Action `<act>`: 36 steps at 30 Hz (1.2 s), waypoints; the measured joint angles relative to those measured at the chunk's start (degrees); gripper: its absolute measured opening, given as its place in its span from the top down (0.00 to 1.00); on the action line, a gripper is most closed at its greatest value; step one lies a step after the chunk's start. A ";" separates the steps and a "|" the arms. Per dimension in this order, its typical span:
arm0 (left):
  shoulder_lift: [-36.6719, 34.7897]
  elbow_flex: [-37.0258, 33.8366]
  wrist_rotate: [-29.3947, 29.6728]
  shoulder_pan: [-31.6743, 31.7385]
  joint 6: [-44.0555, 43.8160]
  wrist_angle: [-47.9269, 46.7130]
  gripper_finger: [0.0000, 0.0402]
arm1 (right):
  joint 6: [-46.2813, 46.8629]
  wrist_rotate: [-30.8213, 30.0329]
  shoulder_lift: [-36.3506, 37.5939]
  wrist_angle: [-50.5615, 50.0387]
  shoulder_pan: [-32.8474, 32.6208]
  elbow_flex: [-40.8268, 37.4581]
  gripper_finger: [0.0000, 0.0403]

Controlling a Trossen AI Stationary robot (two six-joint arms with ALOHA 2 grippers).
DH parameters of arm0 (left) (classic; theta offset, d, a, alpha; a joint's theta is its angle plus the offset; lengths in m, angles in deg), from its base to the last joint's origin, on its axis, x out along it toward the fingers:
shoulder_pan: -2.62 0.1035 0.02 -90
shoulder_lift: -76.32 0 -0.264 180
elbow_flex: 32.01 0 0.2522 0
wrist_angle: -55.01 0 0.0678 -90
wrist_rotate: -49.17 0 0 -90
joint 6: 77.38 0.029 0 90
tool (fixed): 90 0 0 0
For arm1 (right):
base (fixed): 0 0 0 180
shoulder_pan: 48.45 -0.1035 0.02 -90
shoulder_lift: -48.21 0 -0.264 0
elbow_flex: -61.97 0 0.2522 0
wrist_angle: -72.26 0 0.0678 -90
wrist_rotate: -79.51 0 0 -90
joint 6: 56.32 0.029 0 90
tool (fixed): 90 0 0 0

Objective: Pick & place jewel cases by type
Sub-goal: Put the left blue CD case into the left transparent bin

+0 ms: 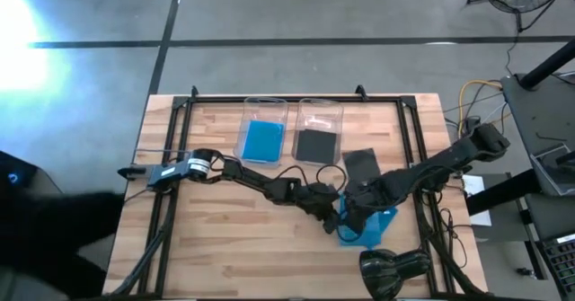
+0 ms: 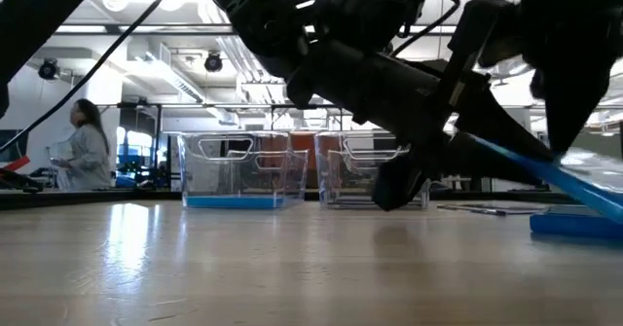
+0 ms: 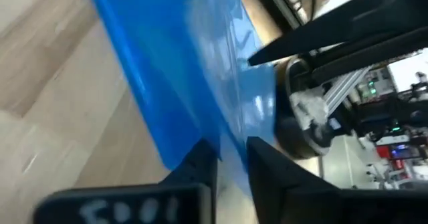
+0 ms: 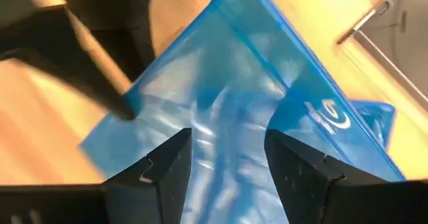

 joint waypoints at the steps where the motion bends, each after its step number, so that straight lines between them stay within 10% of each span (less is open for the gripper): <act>1: -0.04 0.02 0.01 0.12 -0.02 0.75 0.95 | -0.19 0.00 0.59 -1.67 -0.02 0.81 0.55; 15: -15.36 -4.54 7.90 -0.18 8.85 -10.90 0.98 | 0.51 -20.32 16.95 -14.89 0.20 14.50 0.55; 23: -39.26 -13.80 15.15 2.86 5.29 -34.12 0.98 | 2.65 -34.20 25.79 -15.76 0.22 19.61 0.55; 31: -62.87 -19.35 21.47 15.43 -0.92 -62.67 0.98 | 3.15 -34.75 25.87 -16.05 0.61 17.02 0.55; 36: -64.76 -20.85 12.37 27.61 2.95 -67.11 0.99 | 5.18 -33.11 23.32 -15.63 0.90 15.17 0.55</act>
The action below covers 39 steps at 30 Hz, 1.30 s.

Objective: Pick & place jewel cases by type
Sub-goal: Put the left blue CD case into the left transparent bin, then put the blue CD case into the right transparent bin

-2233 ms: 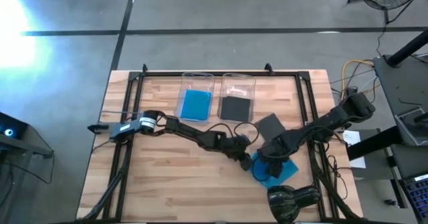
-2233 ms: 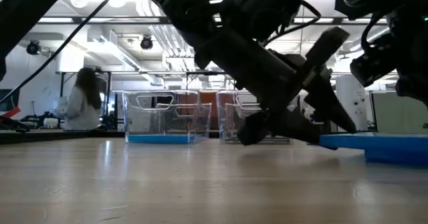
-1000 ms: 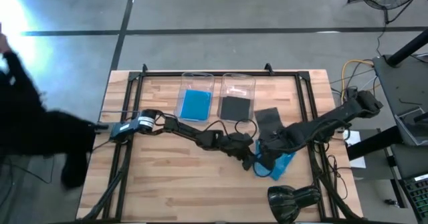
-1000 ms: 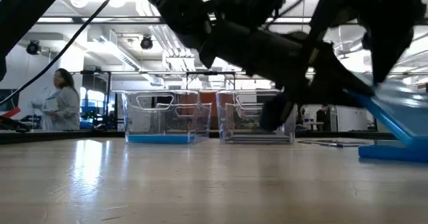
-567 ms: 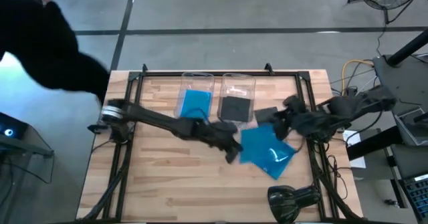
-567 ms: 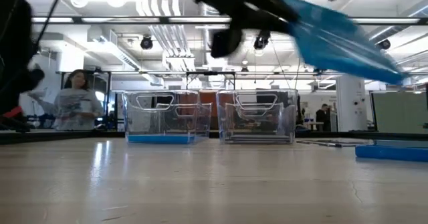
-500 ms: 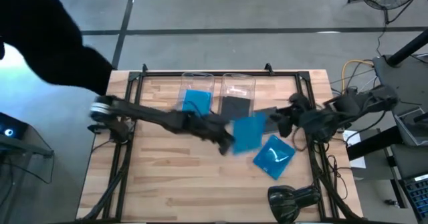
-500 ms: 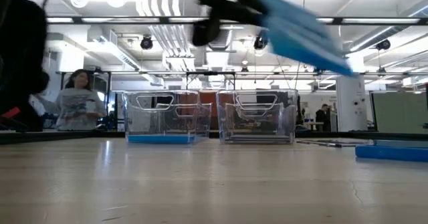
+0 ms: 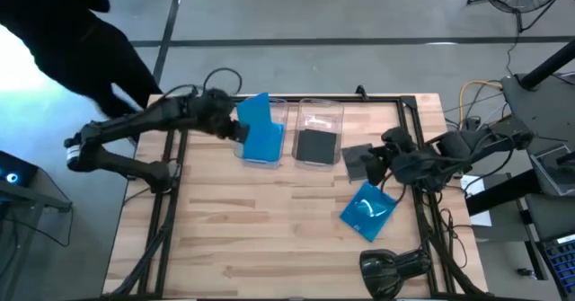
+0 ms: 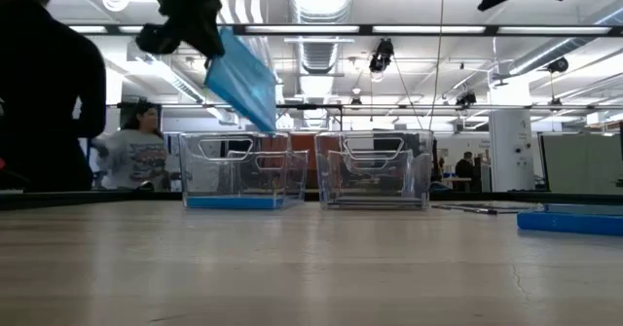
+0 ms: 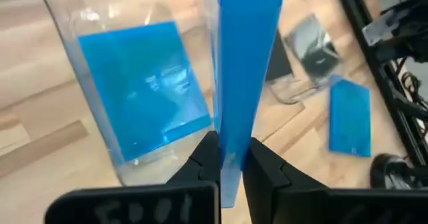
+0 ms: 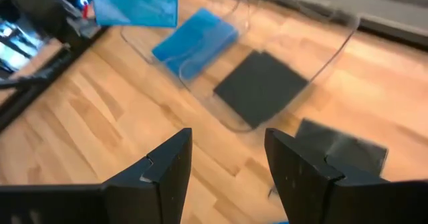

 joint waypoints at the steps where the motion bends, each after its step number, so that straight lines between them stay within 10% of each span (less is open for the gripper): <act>1: 0.70 -0.44 -2.87 2.75 1.48 -0.04 0.99 | 0.50 0.64 -0.50 0.12 0.15 -0.36 0.55; 11: 18.64 -2.92 -33.07 16.29 16.35 -2.41 0.90 | 4.88 11.45 -4.49 5.65 1.05 -4.34 0.55; 14: 21.20 -0.64 -26.25 16.39 20.54 -6.31 0.83 | 6.17 12.94 -5.08 8.05 1.00 -5.79 0.55; 23: 17.54 9.88 19.13 12.26 24.75 -26.04 0.72 | 9.39 15.35 -5.29 3.86 1.15 -8.36 0.55; 30: 4.57 9.57 15.48 -6.74 13.86 -10.73 0.72 | 7.63 33.81 -7.33 0.85 3.70 -16.39 0.55; 39: 3.83 -10.38 13.95 -34.97 6.76 32.21 0.72 | 0.57 46.03 -17.08 6.66 3.47 -25.90 0.55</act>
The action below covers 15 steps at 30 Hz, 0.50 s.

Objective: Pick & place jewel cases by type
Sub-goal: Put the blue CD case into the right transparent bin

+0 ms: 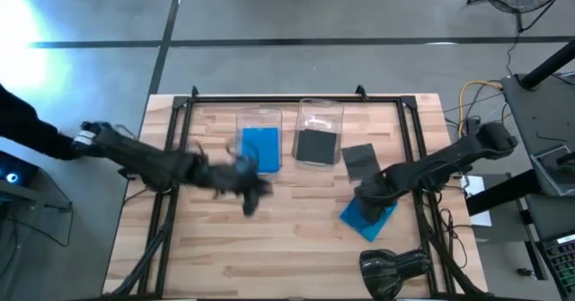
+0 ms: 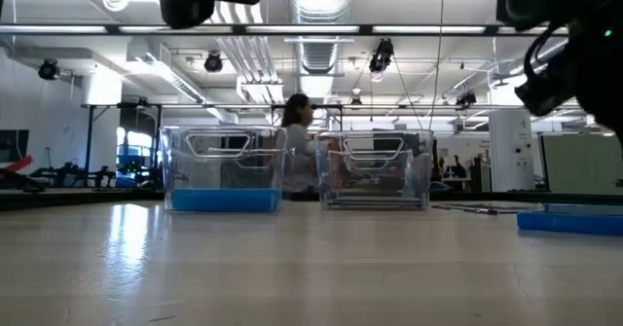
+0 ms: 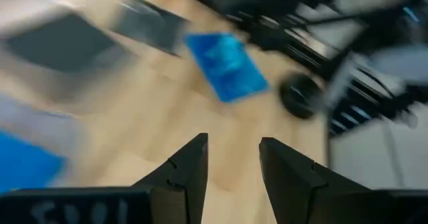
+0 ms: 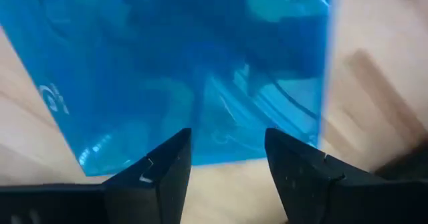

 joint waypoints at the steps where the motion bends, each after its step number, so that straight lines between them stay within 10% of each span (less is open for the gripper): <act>1: 1.38 -2.67 0.06 -2.00 -0.45 5.10 0.72 | -1.17 0.71 -1.45 2.26 0.02 -0.47 0.55; 6: 9.46 -12.41 1.89 -7.59 -11.92 21.22 0.72 | -3.38 3.83 -10.29 18.23 0.04 -0.74 0.55; 15: 21.26 -16.17 1.98 -12.37 -31.60 23.33 0.72 | -10.85 4.06 -26.04 44.46 0.50 13.58 0.55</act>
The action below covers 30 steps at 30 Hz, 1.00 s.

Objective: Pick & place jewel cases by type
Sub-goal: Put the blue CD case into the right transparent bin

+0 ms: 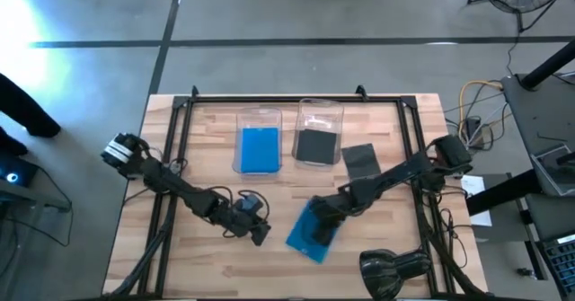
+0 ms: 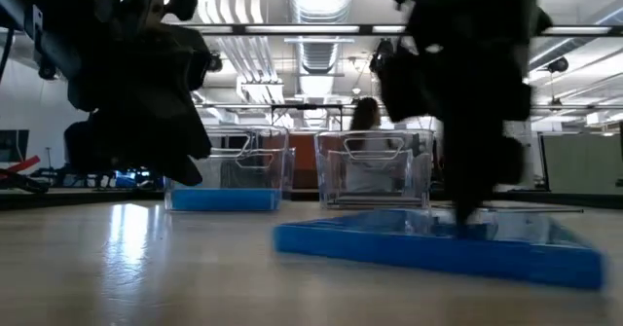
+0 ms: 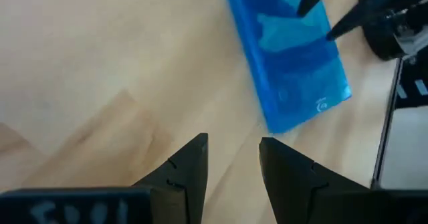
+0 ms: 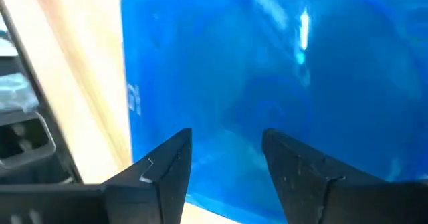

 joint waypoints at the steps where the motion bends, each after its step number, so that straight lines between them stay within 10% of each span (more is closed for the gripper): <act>1: 0.52 0.17 0.00 -0.10 -0.91 0.12 0.72 | -1.34 -1.05 -0.24 -0.79 0.14 2.00 0.55; 8: 2.33 3.67 3.77 1.77 3.35 -0.03 0.72 | 0.41 -3.91 2.59 -13.89 1.22 11.51 0.55; 18: 10.24 9.63 -5.11 5.97 12.19 0.13 0.72 | 20.72 2.34 2.78 -16.65 -1.82 -0.17 0.42; 30: 19.43 15.25 -14.78 4.49 14.91 0.12 0.72 | 33.03 0.27 -2.55 13.19 -2.35 -6.11 0.24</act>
